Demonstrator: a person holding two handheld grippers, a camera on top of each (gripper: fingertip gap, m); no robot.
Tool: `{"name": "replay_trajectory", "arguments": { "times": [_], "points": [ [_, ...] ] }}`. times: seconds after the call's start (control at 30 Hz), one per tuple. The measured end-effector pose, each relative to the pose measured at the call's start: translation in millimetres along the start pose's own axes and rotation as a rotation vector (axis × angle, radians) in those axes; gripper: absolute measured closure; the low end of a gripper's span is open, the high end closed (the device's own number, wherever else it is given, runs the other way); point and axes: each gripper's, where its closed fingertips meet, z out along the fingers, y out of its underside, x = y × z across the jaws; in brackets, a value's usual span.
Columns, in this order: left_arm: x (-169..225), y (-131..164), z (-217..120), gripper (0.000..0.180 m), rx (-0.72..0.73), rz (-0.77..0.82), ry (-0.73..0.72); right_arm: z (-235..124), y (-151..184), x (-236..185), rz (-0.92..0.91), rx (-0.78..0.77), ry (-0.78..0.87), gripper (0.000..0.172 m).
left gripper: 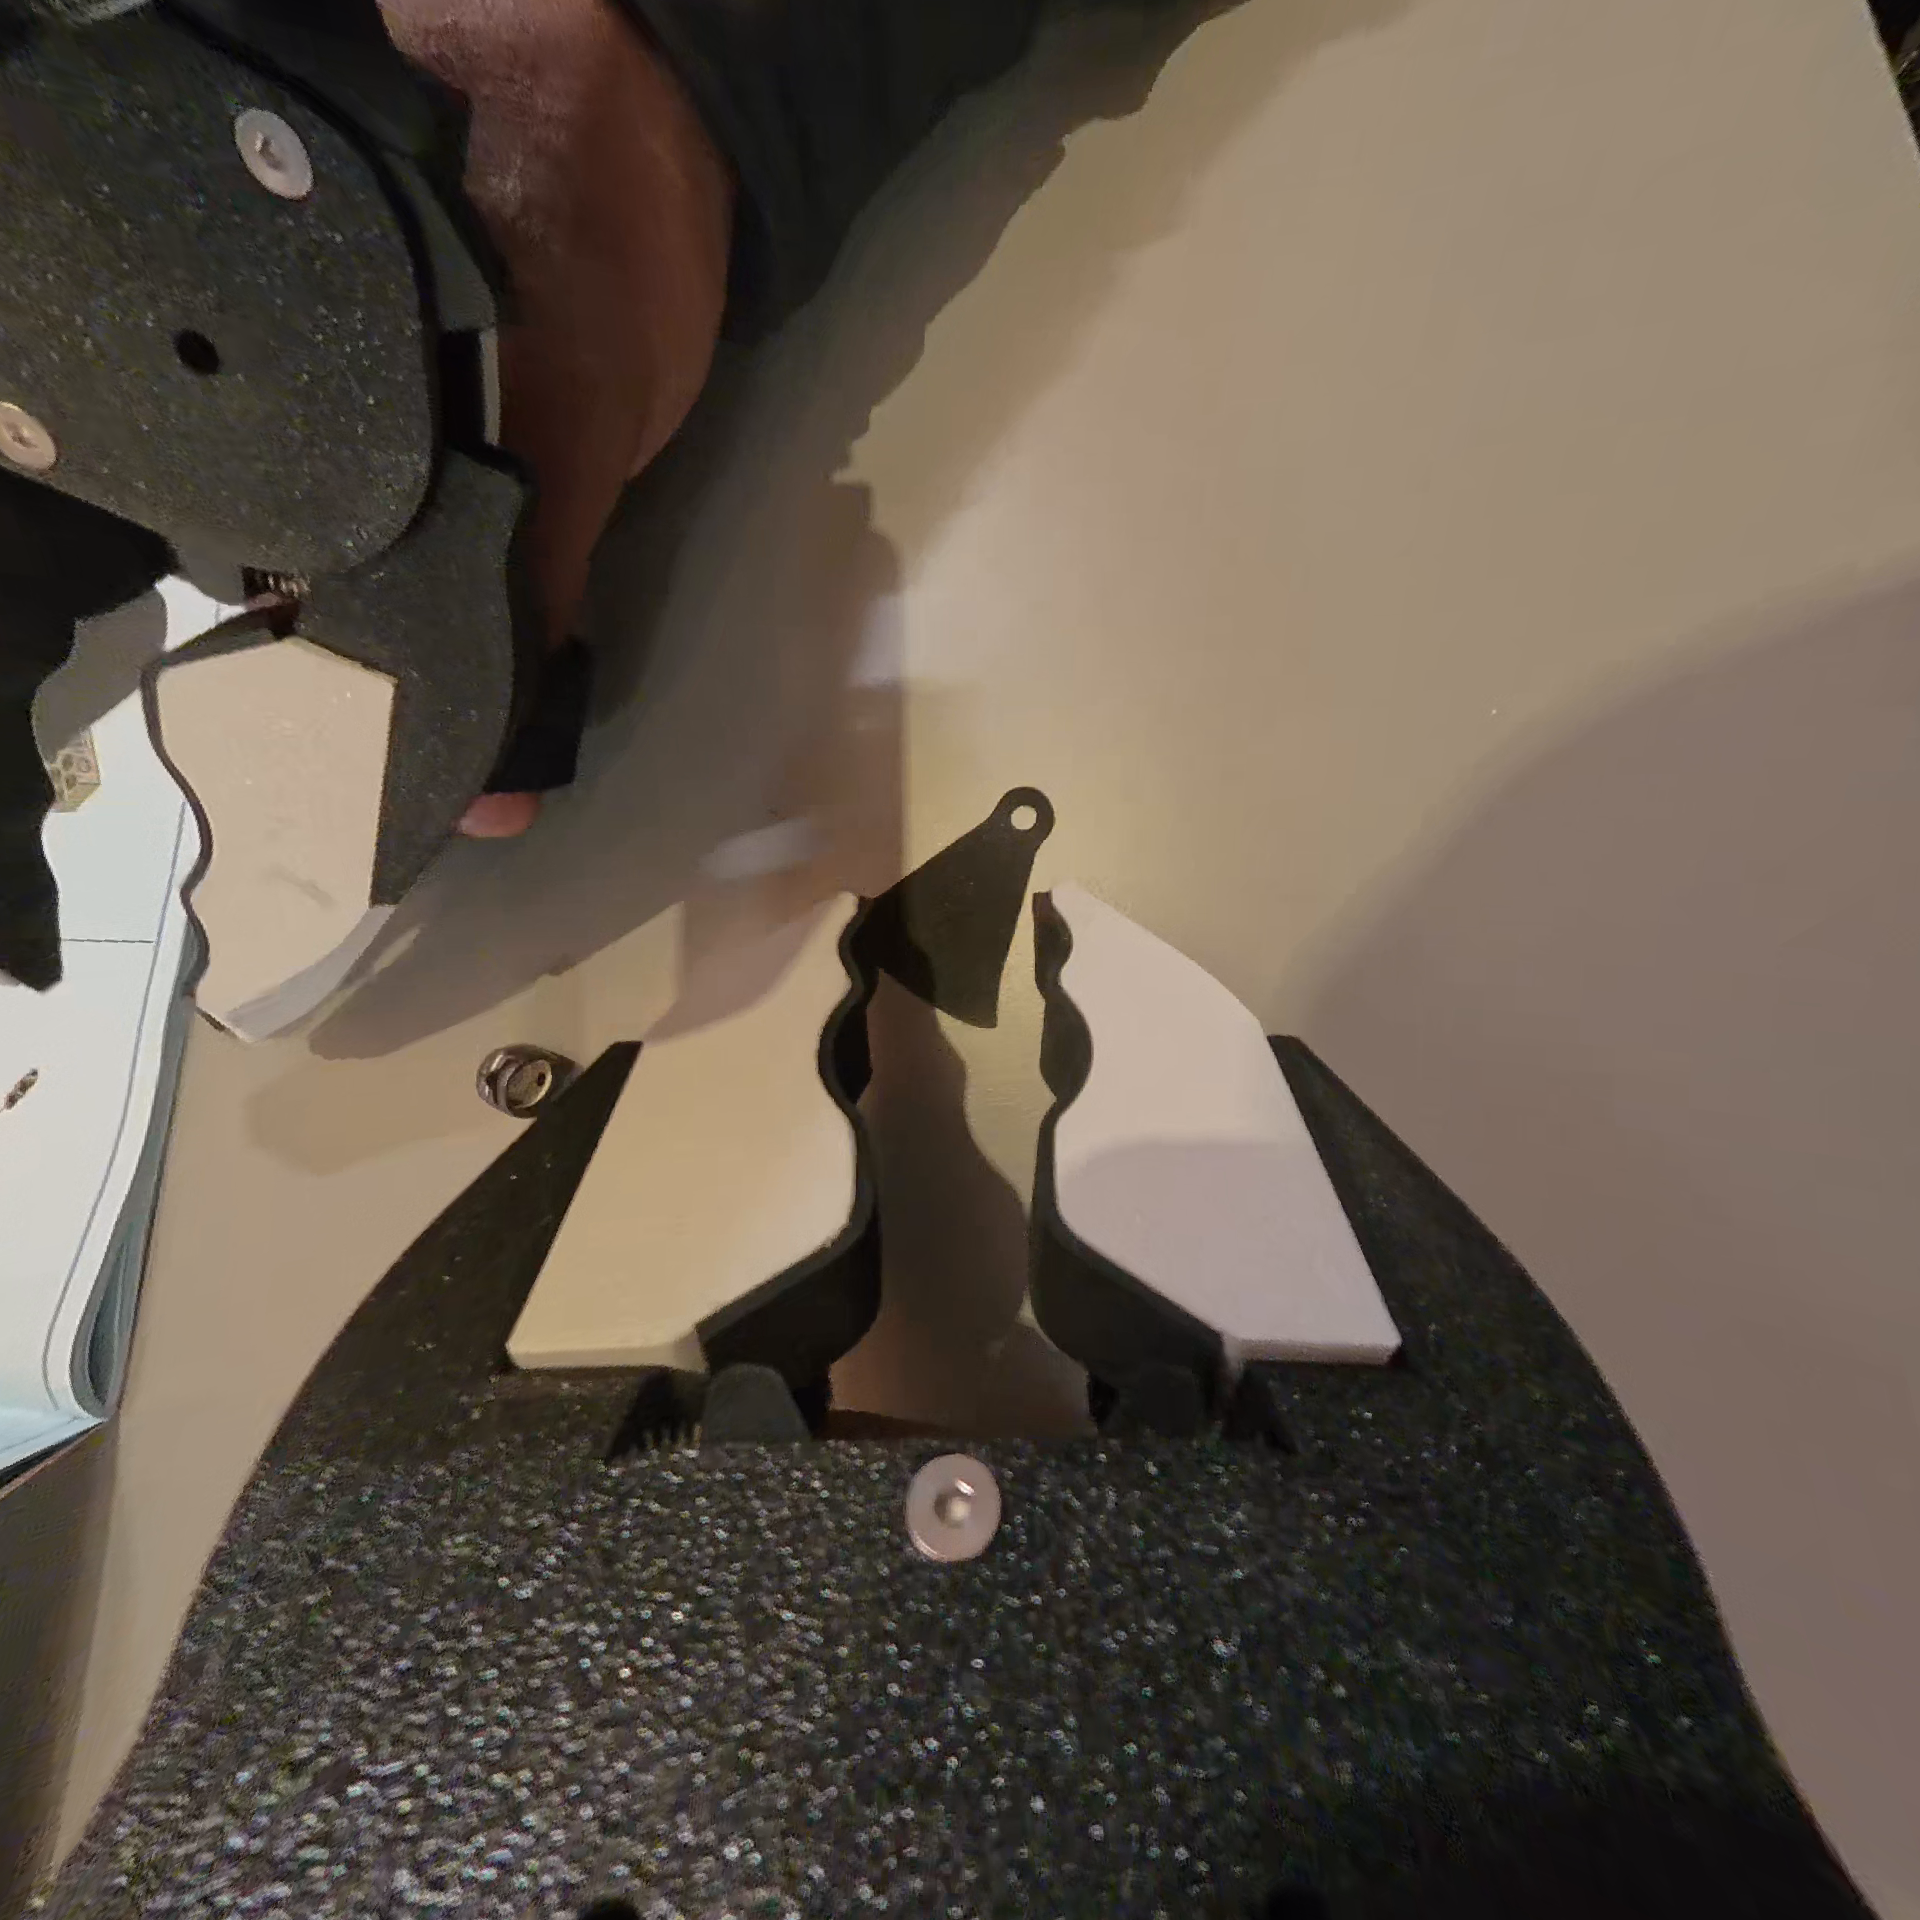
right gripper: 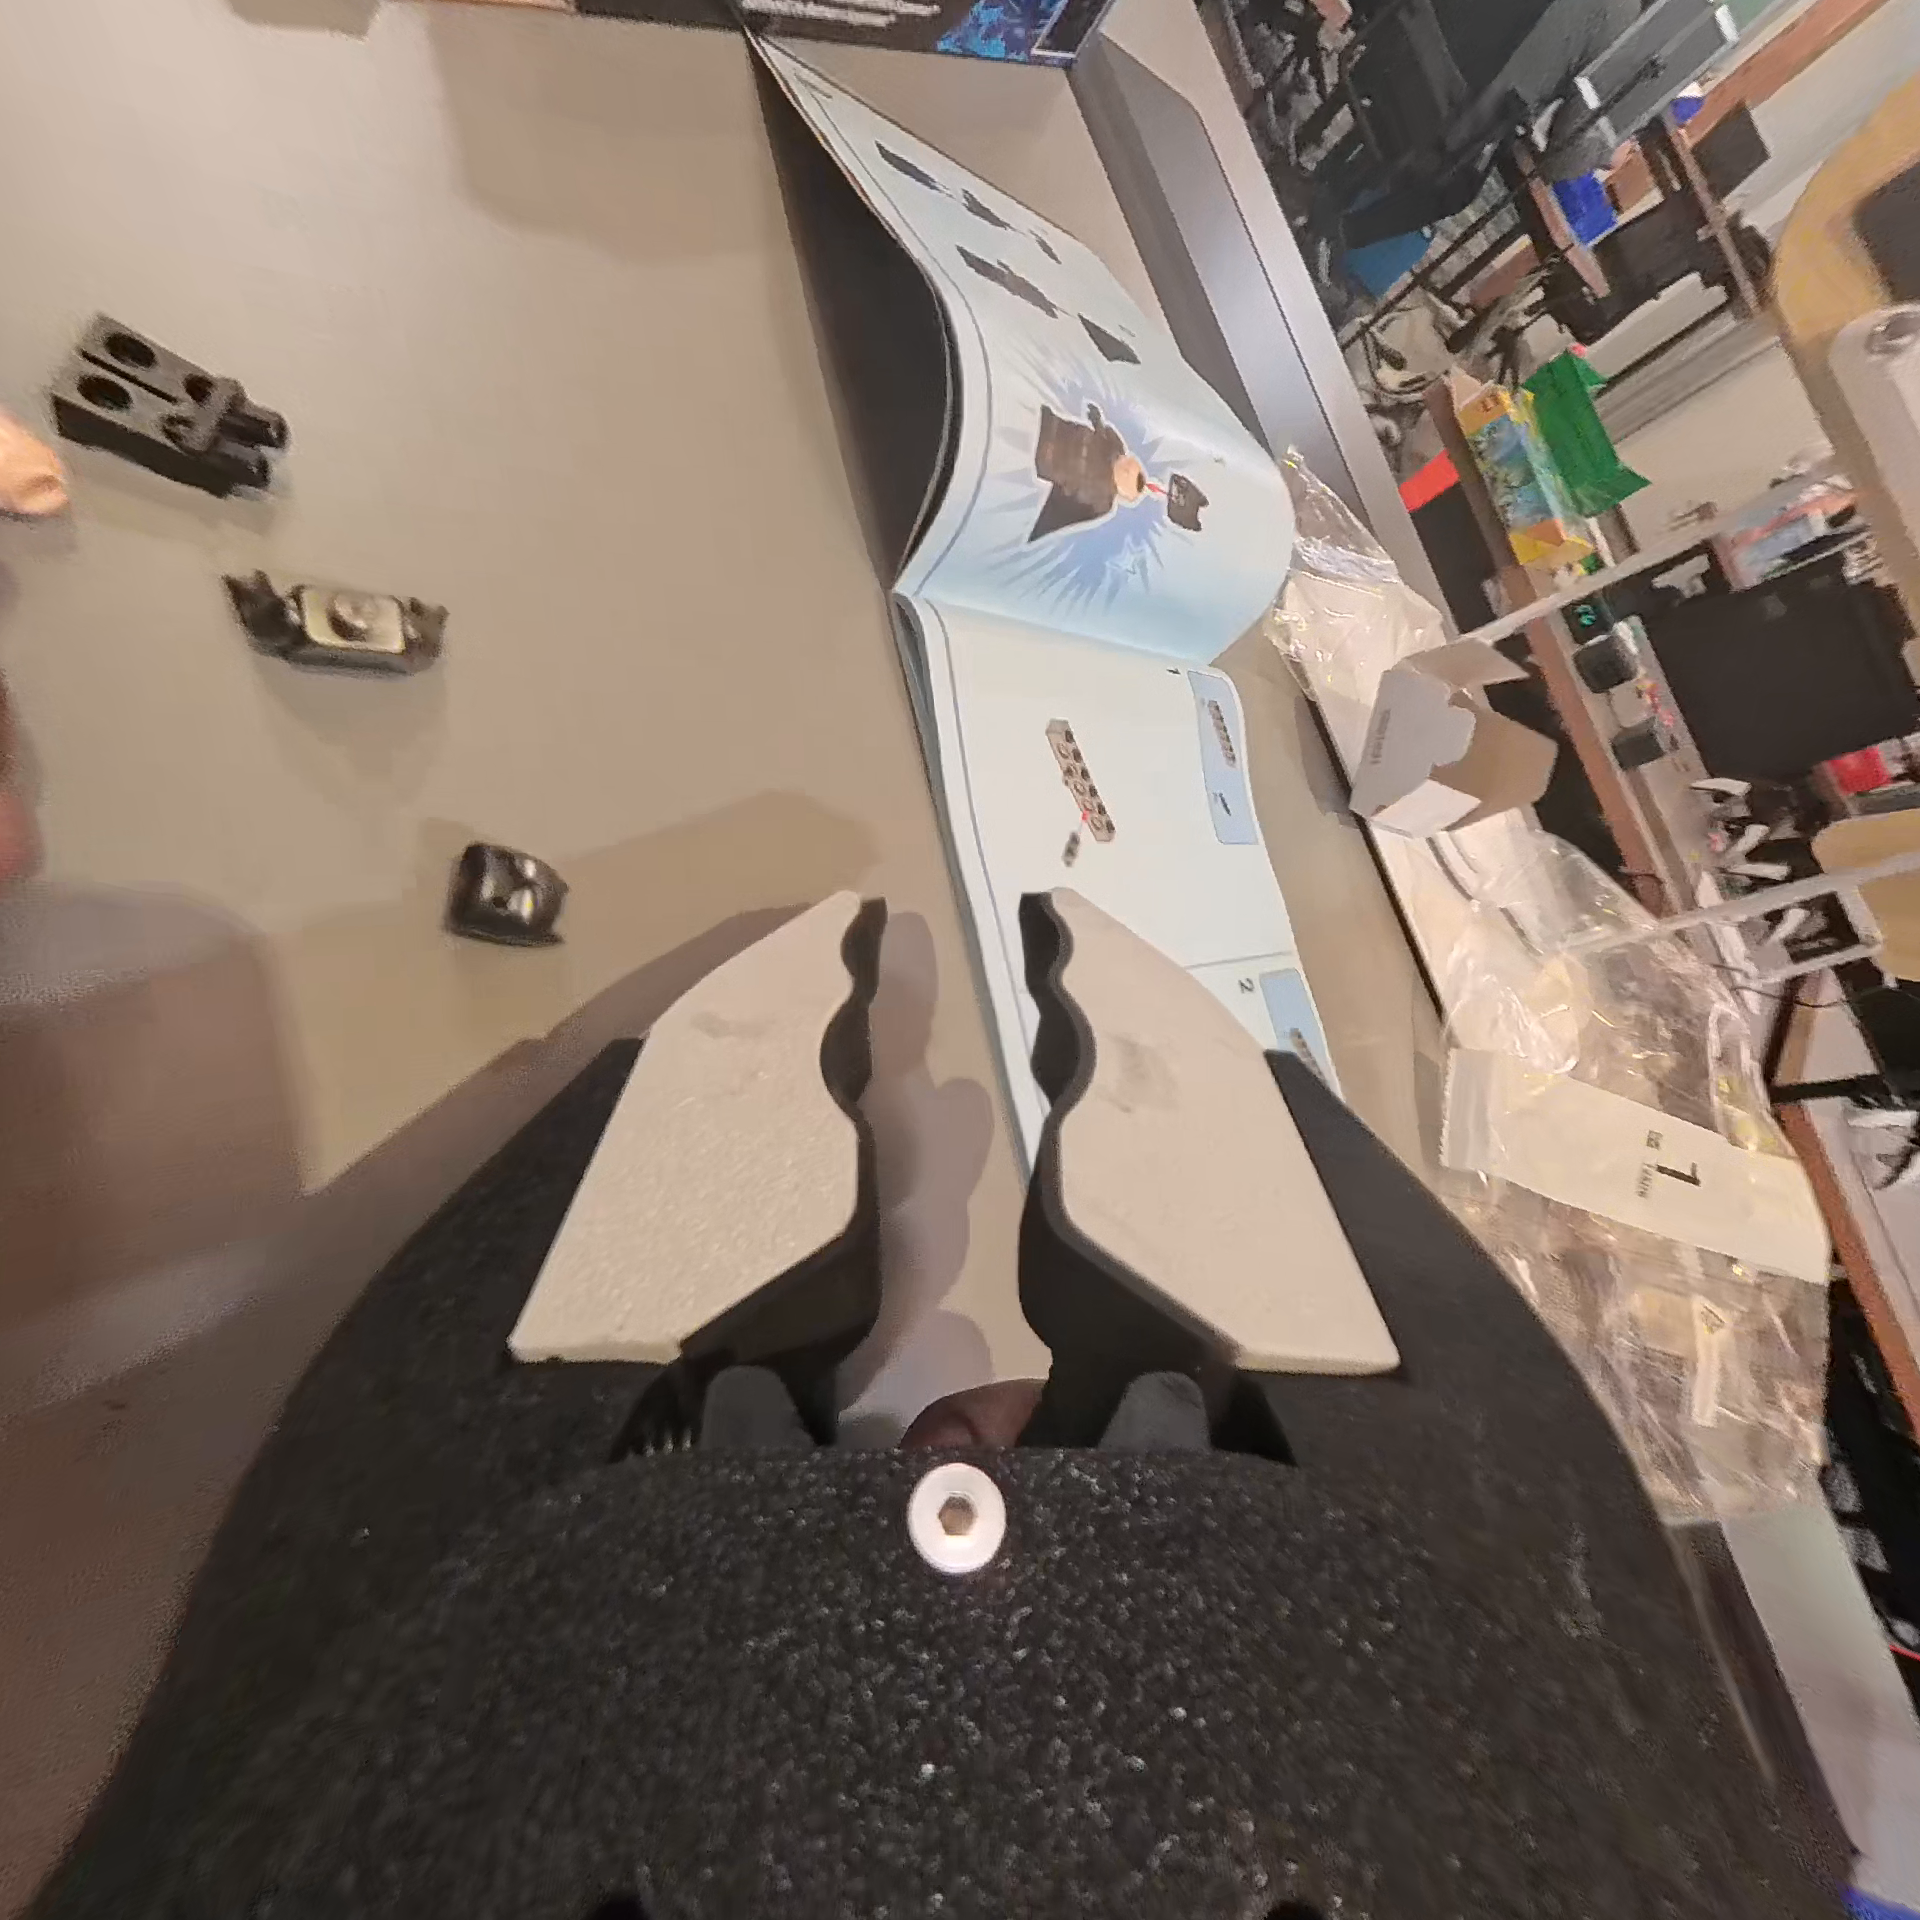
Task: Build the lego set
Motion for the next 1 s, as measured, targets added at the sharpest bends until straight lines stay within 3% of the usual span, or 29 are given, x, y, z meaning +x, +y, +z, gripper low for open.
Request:
{"name": "replay_trajectory", "arguments": {
  "times": [0.2,0.6,0.83,1.0],
  "points": [
    [1,-1,1,0.155,-0.018,-0.002,-0.022,-17,23,8,-0.054,-0.075,0.089,0.151],
    [-5,-2,4,0.155,0.001,-0.070,-0.038,-19,29,7,0.023,-0.070,0.024,0.157],
    [-2,-3,7,0.180,-0.008,-0.042,-0.031,-19,27,2,-0.050,-0.068,0.042,0.166],
    [-5,-3,8,0.180,-0.022,-0.032,-0.066,-19,27,3,-0.046,-0.069,0.044,0.165]
  ]
}}
